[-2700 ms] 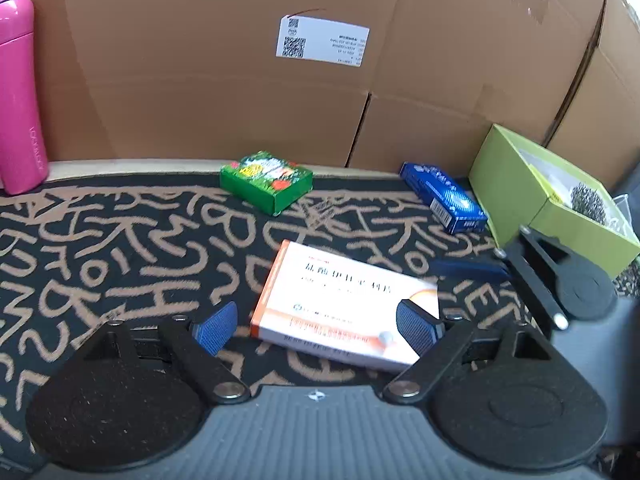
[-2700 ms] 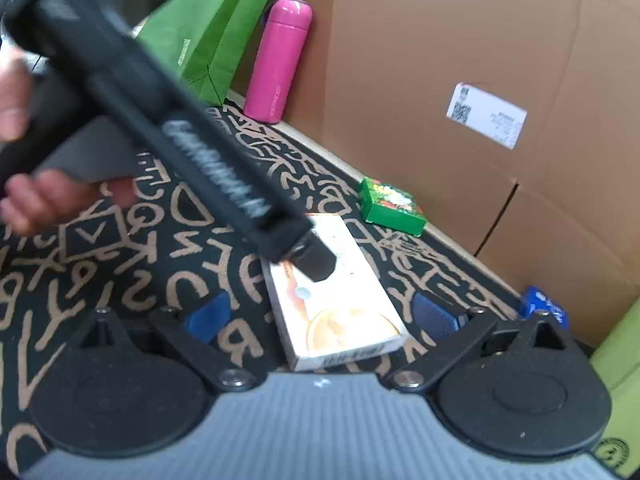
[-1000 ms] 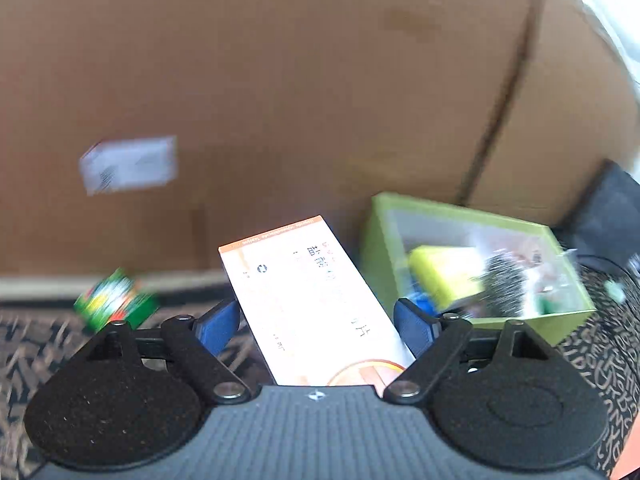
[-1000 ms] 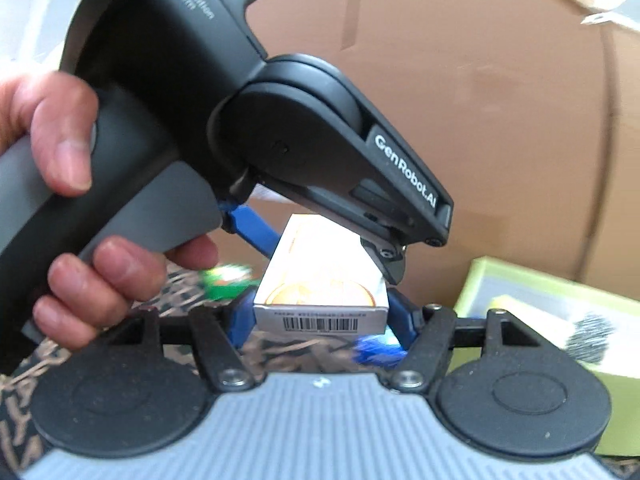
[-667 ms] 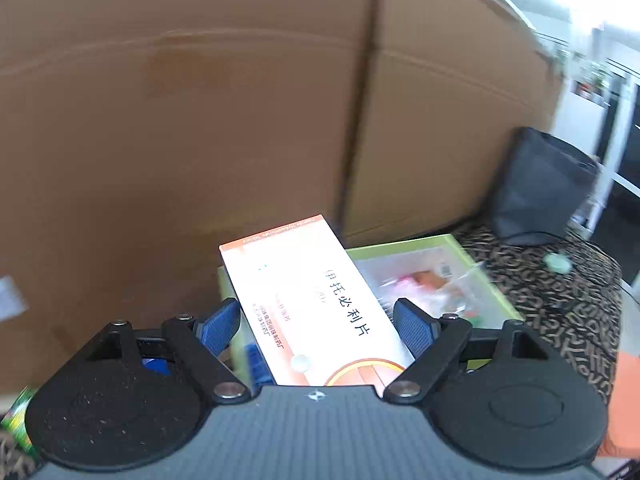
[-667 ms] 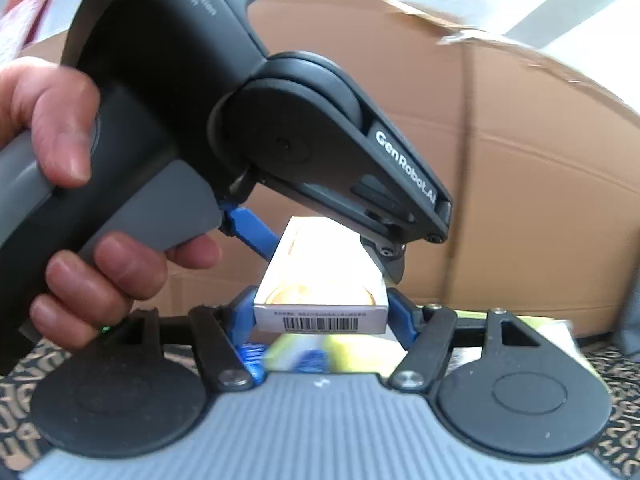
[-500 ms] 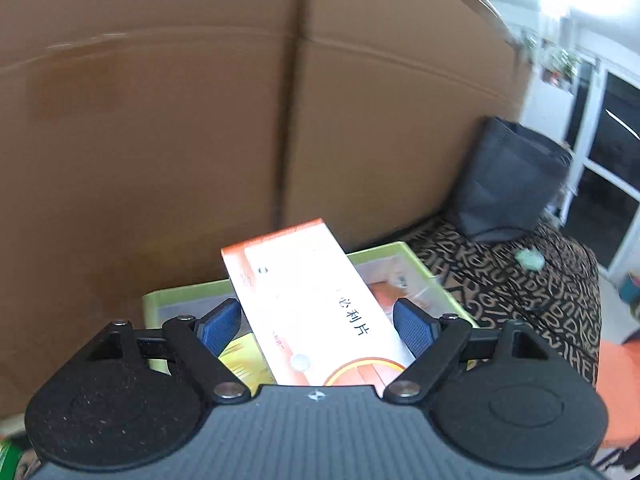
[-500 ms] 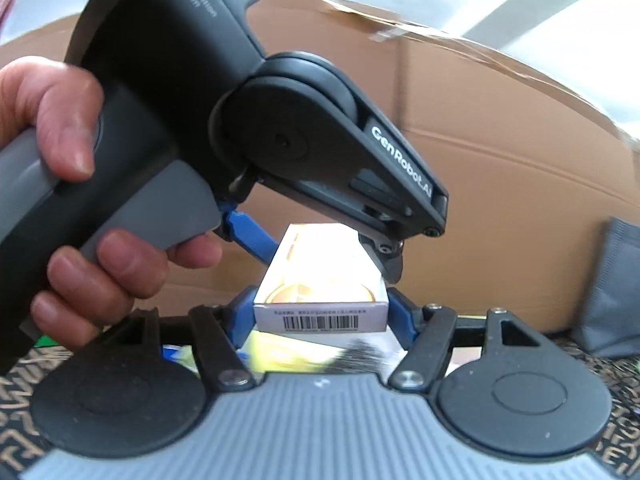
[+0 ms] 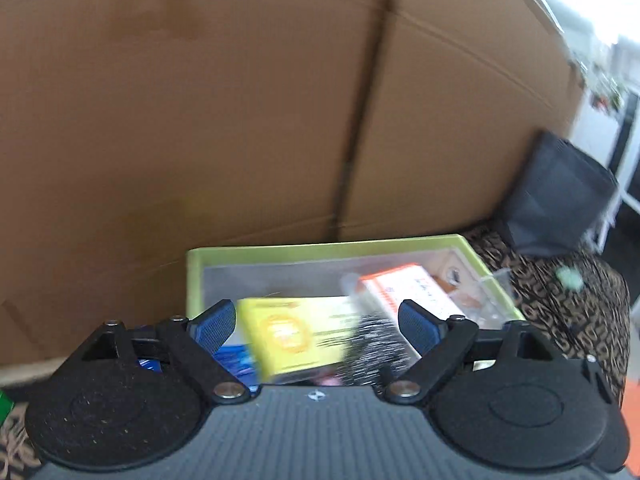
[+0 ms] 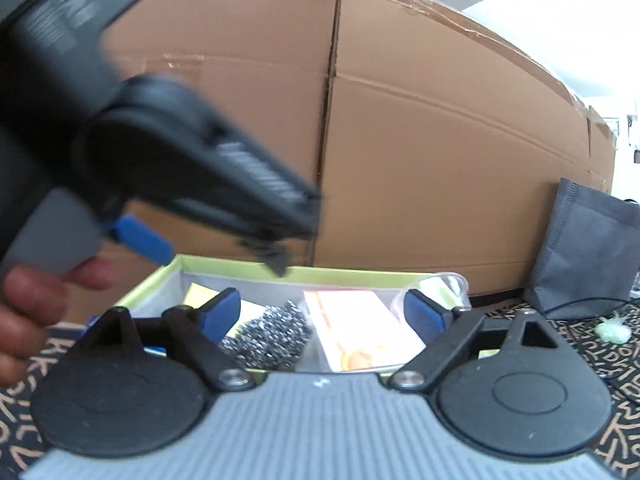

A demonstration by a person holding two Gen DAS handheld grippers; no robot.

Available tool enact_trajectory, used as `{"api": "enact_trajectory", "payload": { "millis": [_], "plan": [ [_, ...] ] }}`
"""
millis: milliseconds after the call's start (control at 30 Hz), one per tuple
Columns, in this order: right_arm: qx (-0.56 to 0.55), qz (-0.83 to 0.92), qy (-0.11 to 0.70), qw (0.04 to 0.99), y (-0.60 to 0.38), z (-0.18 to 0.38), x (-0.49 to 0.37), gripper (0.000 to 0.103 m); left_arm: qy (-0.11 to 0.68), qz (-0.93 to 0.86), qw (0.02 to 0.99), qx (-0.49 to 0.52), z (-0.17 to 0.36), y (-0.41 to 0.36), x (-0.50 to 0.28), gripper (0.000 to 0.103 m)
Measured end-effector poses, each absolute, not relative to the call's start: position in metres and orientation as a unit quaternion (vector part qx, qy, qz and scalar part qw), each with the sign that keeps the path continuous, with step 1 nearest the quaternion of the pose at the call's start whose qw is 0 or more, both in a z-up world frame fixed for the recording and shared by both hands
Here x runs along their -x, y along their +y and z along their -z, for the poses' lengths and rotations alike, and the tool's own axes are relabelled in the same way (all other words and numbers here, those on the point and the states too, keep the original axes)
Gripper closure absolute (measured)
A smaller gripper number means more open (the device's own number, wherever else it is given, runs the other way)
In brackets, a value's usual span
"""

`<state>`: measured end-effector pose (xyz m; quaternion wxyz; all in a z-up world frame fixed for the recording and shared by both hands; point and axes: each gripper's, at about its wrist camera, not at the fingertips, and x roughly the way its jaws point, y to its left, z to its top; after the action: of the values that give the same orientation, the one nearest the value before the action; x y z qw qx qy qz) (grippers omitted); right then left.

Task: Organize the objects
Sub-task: 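Carry the white-orange box into the lime-green box and release it, then grasp the blue medicine box with the right gripper while the left grasps the small green box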

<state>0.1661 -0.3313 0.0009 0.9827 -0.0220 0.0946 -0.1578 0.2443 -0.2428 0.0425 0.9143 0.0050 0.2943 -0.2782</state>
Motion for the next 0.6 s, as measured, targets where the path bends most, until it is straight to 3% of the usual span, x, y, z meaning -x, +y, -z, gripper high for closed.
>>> {"api": "enact_trajectory", "payload": {
  "millis": [300,433,600],
  "plan": [
    [0.021,0.16,0.143,0.976,-0.322,0.005,-0.168,0.012,0.291,0.217,0.931,0.035,-0.028,-0.173,-0.234,0.011],
    [0.028,0.149,0.083,0.985,-0.31,-0.001,-0.152,0.005,0.293,0.198,0.933,0.064,-0.018,-0.137,-0.22,0.011],
    [0.05,0.084,0.043,0.994,-0.288,0.0,-0.142,0.005,0.291,0.156,0.943,0.048,-0.01,-0.087,-0.2,0.011]
  ]
}}
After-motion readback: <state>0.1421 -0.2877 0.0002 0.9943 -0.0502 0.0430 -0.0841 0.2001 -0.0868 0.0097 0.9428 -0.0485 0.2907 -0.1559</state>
